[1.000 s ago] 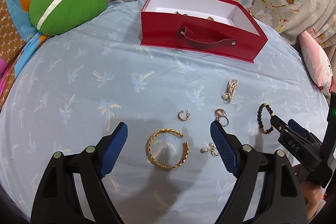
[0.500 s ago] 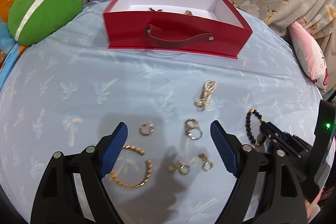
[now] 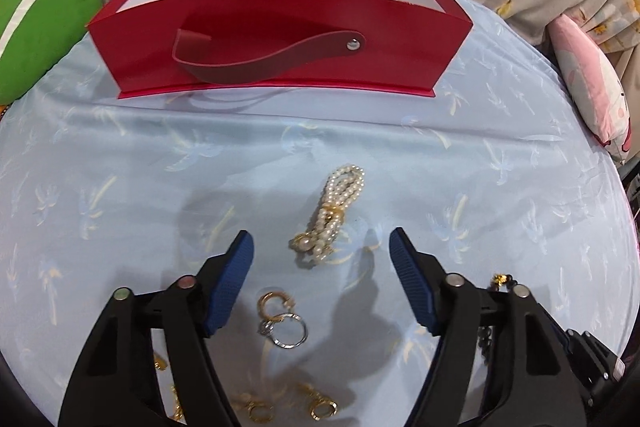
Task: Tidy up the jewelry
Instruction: 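Grasp the pearl strand with the left tool while the right tool grasps the black-bead bracelet, then carry the pearl strand and black-bead bracelet into the red box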
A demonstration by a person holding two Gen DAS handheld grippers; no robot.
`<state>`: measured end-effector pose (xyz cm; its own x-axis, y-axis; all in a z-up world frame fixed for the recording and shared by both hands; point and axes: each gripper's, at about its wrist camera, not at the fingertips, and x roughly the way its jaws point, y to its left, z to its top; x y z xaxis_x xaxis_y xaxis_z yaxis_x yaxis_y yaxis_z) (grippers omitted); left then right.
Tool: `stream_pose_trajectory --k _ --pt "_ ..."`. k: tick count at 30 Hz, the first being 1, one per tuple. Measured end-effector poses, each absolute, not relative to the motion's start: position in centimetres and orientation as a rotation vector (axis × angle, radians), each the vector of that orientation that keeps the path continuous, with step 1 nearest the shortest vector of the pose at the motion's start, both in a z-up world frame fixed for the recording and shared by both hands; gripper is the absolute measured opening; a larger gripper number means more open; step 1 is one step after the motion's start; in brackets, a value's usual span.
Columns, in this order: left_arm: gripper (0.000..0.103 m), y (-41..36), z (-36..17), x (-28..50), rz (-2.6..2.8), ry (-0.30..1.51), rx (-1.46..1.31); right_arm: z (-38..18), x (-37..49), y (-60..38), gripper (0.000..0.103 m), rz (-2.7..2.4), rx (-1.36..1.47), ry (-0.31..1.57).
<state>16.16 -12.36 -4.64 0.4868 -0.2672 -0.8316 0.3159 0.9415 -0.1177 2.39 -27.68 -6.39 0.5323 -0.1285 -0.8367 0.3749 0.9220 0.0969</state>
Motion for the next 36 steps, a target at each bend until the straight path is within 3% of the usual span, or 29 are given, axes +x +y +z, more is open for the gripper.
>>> stream_pose_trajectory --k 5,10,20,36 --pt "0.055 -13.1 -5.3 16.6 -0.368 1.012 0.059 -6.4 2.3 -27.7 0.007 -0.3 0.28 0.968" --pt "0.024 -13.2 -5.3 16.8 -0.375 1.011 0.07 -6.2 2.4 -27.6 0.007 -0.296 0.279 0.965" --pt "0.018 -11.6 -3.6 15.7 -0.413 0.985 0.034 -4.6 2.4 -27.0 0.007 -0.285 0.261 0.926" --pt "0.017 -6.5 4.6 12.8 -0.434 0.807 -0.071 1.4 2.6 -24.1 0.007 -0.197 0.238 0.801"
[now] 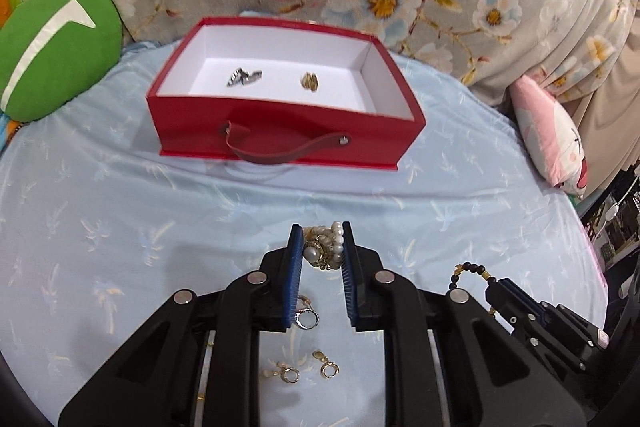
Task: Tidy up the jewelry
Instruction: 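Carry the pearl strand and black-bead bracelet into the red box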
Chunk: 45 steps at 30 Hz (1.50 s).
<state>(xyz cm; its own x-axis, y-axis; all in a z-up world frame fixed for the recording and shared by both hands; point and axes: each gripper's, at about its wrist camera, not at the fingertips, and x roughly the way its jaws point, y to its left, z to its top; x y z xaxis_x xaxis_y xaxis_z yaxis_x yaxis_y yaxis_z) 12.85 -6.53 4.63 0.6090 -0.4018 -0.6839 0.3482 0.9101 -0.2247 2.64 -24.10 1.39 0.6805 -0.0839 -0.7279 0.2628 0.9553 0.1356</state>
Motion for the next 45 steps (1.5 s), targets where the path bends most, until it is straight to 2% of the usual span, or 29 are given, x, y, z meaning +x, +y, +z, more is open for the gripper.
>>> stream_pose_trajectory --k 11,18,25,33,45 --pt "0.017 -3.4 10.0 14.2 -0.418 0.7 -0.113 6.8 4.9 -22.2 0.007 -0.115 0.212 0.698" --pt "0.017 -2.1 13.0 17.7 -0.362 0.614 -0.074 11.2 9.1 -21.7 0.007 -0.087 0.175 0.612" --pt "0.017 -2.5 14.5 23.2 -0.34 0.574 -0.036 13.2 15.4 -21.6 0.007 -0.073 0.14 0.572" --pt "0.018 -4.2 12.6 30.0 -0.336 0.602 -0.023 11.7 22.9 -22.9 0.007 -0.059 0.154 0.603" --pt "0.018 -7.4 5.6 37.3 -0.321 0.73 -0.007 4.6 31.1 -24.1 0.007 -0.064 0.191 0.748"
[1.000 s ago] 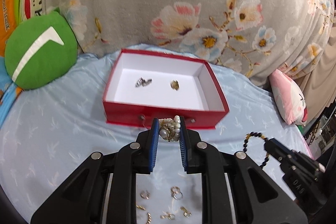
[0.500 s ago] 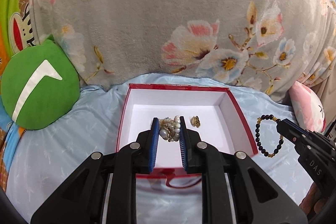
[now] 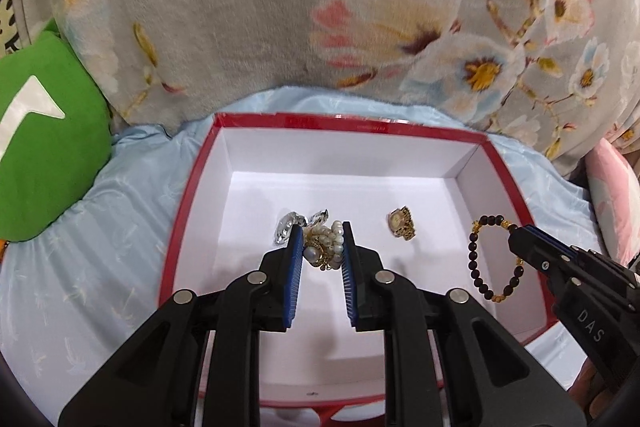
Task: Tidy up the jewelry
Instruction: 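Carry the pearl strand and black-bead bracelet into the red box, then open both tools to release the pearls and bracelet in the box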
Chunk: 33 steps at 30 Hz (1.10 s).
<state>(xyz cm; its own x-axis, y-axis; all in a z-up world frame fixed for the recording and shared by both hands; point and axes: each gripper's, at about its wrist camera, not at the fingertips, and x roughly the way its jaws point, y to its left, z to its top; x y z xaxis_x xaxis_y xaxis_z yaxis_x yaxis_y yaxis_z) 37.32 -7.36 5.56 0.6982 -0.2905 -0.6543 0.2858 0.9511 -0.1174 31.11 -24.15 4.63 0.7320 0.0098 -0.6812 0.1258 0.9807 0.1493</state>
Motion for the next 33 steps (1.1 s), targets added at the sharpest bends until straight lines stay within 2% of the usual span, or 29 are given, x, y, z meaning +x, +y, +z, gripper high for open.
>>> stream_pose_trajectory --k 11,24,25,26,28,30,33 --pt "0.018 -7.9 1.8 39.7 -0.299 0.805 -0.008 1.4 33.5 -24.4 0.007 -0.075 0.186 0.808" --pt "0.021 -7.7 0.5 40.6 -0.293 0.839 -0.041 -0.4 34.2 -24.7 0.007 -0.086 0.178 0.85" --pt "0.034 -7.6 0.6 40.6 -0.285 0.83 -0.048 -0.5 34.2 -24.7 0.007 -0.088 0.175 0.852" --pt "0.043 -7.5 0.7 40.6 -0.281 0.821 -0.058 -0.6 34.2 -24.7 0.008 -0.094 0.17 0.85" --pt "0.078 -7.2 1.3 40.4 -0.267 0.807 -0.086 -0.4 34.1 -24.5 0.015 -0.113 0.149 0.837" --pt "0.086 -6.7 1.8 40.2 -0.25 0.788 -0.115 -0.2 33.9 -24.5 0.025 -0.127 0.14 0.824" --pt "0.086 -6.3 2.6 40.1 -0.24 0.768 -0.105 0.3 33.5 -24.7 0.029 -0.133 0.151 0.806"
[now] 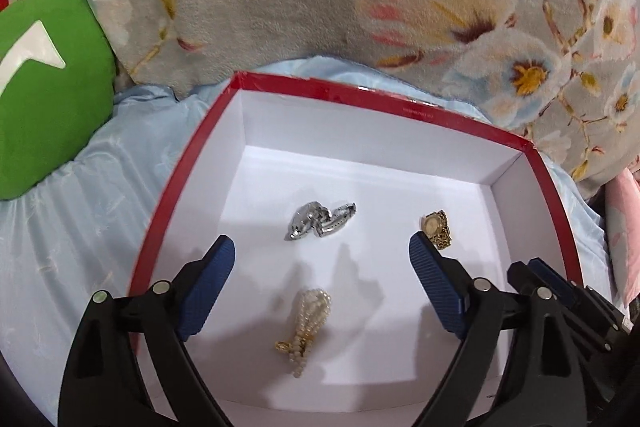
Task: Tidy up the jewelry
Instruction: 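Open both tools to release the pearls and bracelet in the box, then withdraw both tools from the box back over the remaining jewelry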
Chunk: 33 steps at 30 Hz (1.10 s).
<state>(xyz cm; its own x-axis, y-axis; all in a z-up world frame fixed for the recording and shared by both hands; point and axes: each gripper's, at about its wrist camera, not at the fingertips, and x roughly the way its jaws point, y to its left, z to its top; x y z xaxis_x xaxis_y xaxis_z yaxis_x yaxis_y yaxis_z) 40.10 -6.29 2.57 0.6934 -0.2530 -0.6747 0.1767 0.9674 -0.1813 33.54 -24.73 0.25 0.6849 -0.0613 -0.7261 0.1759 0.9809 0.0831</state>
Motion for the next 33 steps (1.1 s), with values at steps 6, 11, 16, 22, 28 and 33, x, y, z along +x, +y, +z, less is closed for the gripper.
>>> stream_pose_trajectory --k 6,11,16,22,28,33 --pt "0.086 -4.4 4.7 39.2 -0.217 0.727 -0.114 2.3 32.1 -24.9 0.035 -0.146 0.145 0.752" --pt "0.086 -2.7 7.0 36.5 -0.201 0.687 -0.092 4.5 29.1 -24.5 0.037 -0.128 0.144 0.712" --pt "0.086 -0.9 8.2 31.9 -0.193 0.673 -0.05 6.1 24.5 -23.7 0.037 -0.104 0.141 0.699" --pt "0.086 1.1 7.6 25.7 -0.205 0.717 -0.024 6.1 18.1 -22.4 0.038 -0.076 0.136 0.721" --pt "0.086 2.9 5.3 20.4 -0.21 0.773 -0.02 4.0 12.3 -21.1 0.038 -0.061 0.148 0.78" --pt "0.086 4.2 3.0 17.0 -0.21 0.829 -0.045 1.8 8.9 -19.7 0.038 -0.048 0.132 0.828"
